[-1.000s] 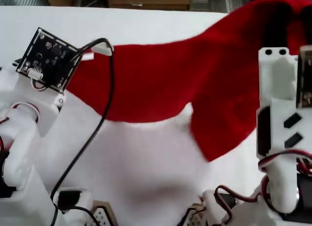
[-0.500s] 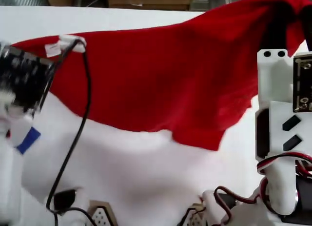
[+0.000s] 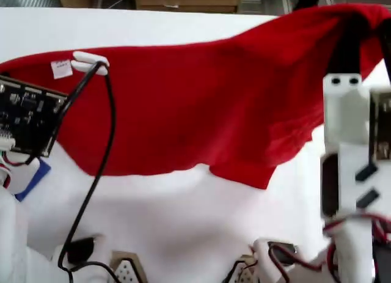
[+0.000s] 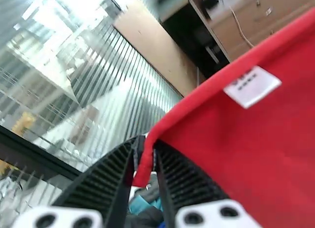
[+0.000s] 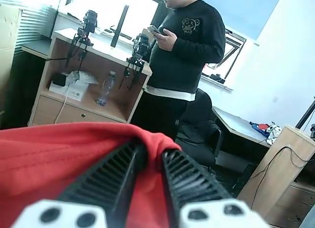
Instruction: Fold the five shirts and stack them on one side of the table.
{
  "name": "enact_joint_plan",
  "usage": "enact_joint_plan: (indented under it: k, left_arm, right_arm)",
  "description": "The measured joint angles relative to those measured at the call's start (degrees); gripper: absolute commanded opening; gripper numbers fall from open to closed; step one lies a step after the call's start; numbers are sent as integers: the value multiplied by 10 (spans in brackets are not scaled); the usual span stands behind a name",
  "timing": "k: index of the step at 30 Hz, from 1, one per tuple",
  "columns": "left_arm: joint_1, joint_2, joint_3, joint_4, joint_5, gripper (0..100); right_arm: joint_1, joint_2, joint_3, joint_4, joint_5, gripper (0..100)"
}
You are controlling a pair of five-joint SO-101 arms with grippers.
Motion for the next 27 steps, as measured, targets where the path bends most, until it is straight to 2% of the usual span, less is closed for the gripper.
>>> enact_joint_plan:
  k: [7, 14, 27]
  left_arm:
    - [-1, -72, 0, 10, -1, 24]
    - [-4, -115, -2, 19, -31, 24]
    - [-4, -114, 9, 19, -32, 24]
  right_arm:
    - [0, -79, 0, 4, 0, 22]
    - [0, -149, -2, 26, 0, 22]
    - [0, -137, -3, 27, 0, 22]
